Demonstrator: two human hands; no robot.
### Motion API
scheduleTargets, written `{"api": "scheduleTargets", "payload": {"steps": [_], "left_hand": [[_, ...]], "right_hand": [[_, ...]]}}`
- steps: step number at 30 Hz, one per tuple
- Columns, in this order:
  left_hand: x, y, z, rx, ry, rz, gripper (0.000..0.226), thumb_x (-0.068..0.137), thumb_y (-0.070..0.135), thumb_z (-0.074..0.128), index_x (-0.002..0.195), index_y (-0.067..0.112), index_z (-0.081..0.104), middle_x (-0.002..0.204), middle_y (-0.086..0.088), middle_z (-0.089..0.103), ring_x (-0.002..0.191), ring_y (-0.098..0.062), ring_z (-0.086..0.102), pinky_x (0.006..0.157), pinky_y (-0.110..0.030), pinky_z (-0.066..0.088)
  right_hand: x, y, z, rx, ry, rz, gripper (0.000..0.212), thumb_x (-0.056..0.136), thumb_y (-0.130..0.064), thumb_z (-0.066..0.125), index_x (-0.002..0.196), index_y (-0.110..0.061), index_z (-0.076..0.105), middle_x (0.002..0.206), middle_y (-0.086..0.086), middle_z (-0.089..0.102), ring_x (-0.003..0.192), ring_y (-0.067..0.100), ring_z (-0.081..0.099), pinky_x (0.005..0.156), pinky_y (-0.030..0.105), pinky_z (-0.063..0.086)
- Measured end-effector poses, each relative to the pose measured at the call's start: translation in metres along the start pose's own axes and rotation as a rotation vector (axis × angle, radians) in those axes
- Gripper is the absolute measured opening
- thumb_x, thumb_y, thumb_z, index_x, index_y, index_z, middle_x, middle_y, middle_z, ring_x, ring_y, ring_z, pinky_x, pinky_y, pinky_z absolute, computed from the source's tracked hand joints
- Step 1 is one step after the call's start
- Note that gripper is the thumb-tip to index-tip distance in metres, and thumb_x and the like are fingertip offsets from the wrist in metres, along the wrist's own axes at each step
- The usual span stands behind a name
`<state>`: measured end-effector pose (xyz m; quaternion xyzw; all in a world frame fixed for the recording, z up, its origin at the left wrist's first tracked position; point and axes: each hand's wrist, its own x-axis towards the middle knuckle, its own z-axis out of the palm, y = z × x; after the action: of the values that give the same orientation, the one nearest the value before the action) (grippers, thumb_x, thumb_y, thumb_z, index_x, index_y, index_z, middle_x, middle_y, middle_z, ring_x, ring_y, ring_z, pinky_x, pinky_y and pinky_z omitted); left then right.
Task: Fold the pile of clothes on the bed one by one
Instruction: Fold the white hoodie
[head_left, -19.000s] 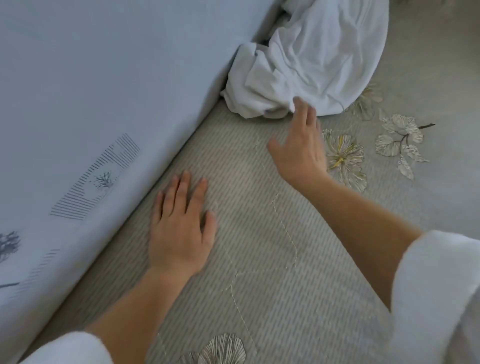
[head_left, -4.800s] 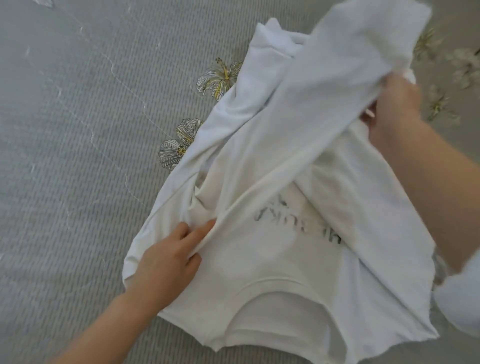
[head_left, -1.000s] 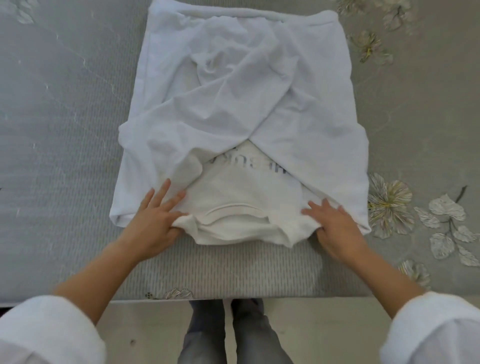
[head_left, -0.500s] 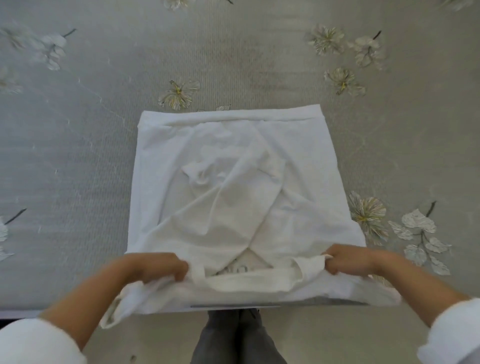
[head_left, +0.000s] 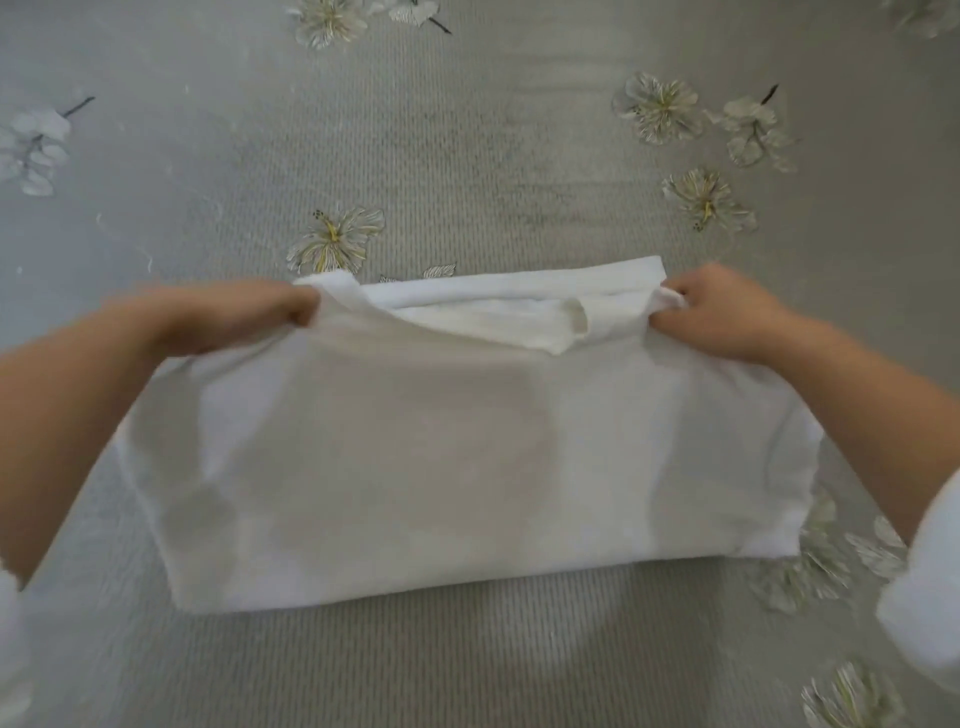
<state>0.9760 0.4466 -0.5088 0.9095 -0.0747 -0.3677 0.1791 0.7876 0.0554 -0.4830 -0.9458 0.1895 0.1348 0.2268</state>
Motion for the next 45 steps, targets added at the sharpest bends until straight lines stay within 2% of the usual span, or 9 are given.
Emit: {"api": "scheduleTargets", "payload": {"steps": [3, 6, 10, 16, 23, 28, 33, 39, 45], "left_hand": [[0.022, 0.022, 0.0, 0.059, 0.35, 0.123, 0.042, 0.08, 0.047, 0.049, 0.091, 0.009, 0.062, 0.093, -0.012, 0.066, 0.084, -0.032, 0.06, 0.068, -0.034, 0.043], [0.022, 0.013, 0.044, -0.045, 0.636, 0.147, 0.039, 0.091, 0.027, 0.054, 0.127, 0.011, 0.048, 0.131, -0.011, 0.054, 0.117, -0.034, 0.05, 0.095, -0.042, 0.037], [0.006, -0.02, 0.117, 0.156, 0.477, 0.246, 0.053, 0.096, 0.038, 0.043, 0.144, 0.015, 0.035, 0.156, -0.009, 0.024, 0.146, -0.026, 0.015, 0.113, -0.052, 0.012], [0.01, -0.01, 0.159, 0.295, 0.315, 0.402, 0.066, 0.086, 0.063, 0.009, 0.149, 0.042, 0.014, 0.159, 0.011, -0.009, 0.145, -0.016, -0.018, 0.115, -0.048, -0.007], [0.057, 0.041, 0.167, 0.276, 0.295, 0.085, 0.062, 0.091, 0.063, 0.025, 0.146, 0.05, -0.001, 0.157, 0.01, -0.023, 0.14, -0.039, -0.026, 0.106, -0.068, -0.003], [0.03, 0.06, 0.185, 0.159, 0.365, 0.086, 0.062, 0.094, 0.055, 0.024, 0.15, 0.04, 0.003, 0.159, 0.002, -0.016, 0.144, -0.026, -0.022, 0.111, -0.061, -0.007], [-0.02, 0.094, 0.244, 0.251, 0.304, 0.242, 0.067, 0.085, 0.064, 0.002, 0.148, 0.042, -0.006, 0.159, 0.005, -0.015, 0.144, -0.023, -0.023, 0.114, -0.05, -0.01], [-0.016, 0.103, 0.268, 0.317, 0.371, 0.182, 0.068, 0.087, 0.061, 0.013, 0.15, 0.036, 0.011, 0.161, -0.001, 0.002, 0.147, -0.03, -0.009, 0.114, -0.051, -0.009], [-0.01, 0.099, 0.269, 0.297, 0.319, 0.173, 0.067, 0.084, 0.067, 0.006, 0.146, 0.047, -0.011, 0.157, 0.01, -0.022, 0.141, -0.02, -0.029, 0.106, -0.04, -0.027]], "right_hand": [[0.035, -0.008, 0.019, -0.165, 0.229, 0.057, 0.018, 0.087, -0.019, 0.056, 0.1, -0.009, 0.064, 0.091, 0.016, 0.064, 0.094, 0.035, 0.059, 0.075, 0.038, 0.04], [0.033, -0.009, 0.067, -0.292, 0.25, 0.131, 0.044, 0.092, -0.023, 0.052, 0.133, -0.012, 0.045, 0.133, 0.012, 0.05, 0.125, 0.031, 0.042, 0.105, 0.051, 0.025], [0.005, -0.006, 0.128, -0.252, 0.094, 0.139, 0.056, 0.096, -0.03, 0.04, 0.148, -0.021, 0.023, 0.158, 0.003, 0.018, 0.145, 0.018, 0.012, 0.114, 0.049, 0.008], [0.015, 0.001, 0.149, -0.187, 0.053, 0.072, 0.058, 0.097, -0.052, 0.024, 0.15, -0.042, 0.005, 0.161, -0.003, -0.007, 0.147, 0.02, -0.013, 0.115, 0.052, -0.002], [0.058, 0.004, 0.153, -0.255, 0.016, 0.06, 0.054, 0.096, -0.06, 0.014, 0.146, -0.052, -0.006, 0.159, -0.009, -0.017, 0.145, 0.023, -0.022, 0.112, 0.058, -0.012], [0.048, 0.029, 0.138, -0.149, 0.084, 0.076, 0.057, 0.098, -0.049, 0.029, 0.151, -0.037, 0.013, 0.162, -0.003, -0.002, 0.147, 0.02, -0.009, 0.114, 0.053, -0.005], [-0.009, 0.097, 0.109, 0.16, 0.327, 0.357, 0.059, 0.087, -0.035, 0.061, 0.139, -0.017, 0.04, 0.144, 0.008, 0.036, 0.131, 0.029, 0.033, 0.107, 0.049, 0.025], [-0.033, 0.133, 0.085, 0.583, 0.103, 0.522, 0.042, 0.081, -0.038, 0.072, 0.117, -0.024, 0.054, 0.102, -0.007, 0.064, 0.09, 0.013, 0.061, 0.068, 0.029, 0.047], [-0.025, 0.12, 0.058, 0.928, -0.2, 0.64, 0.032, 0.079, -0.017, 0.073, 0.108, -0.007, 0.064, 0.101, 0.009, 0.073, 0.092, 0.029, 0.069, 0.085, 0.047, 0.054]]}}
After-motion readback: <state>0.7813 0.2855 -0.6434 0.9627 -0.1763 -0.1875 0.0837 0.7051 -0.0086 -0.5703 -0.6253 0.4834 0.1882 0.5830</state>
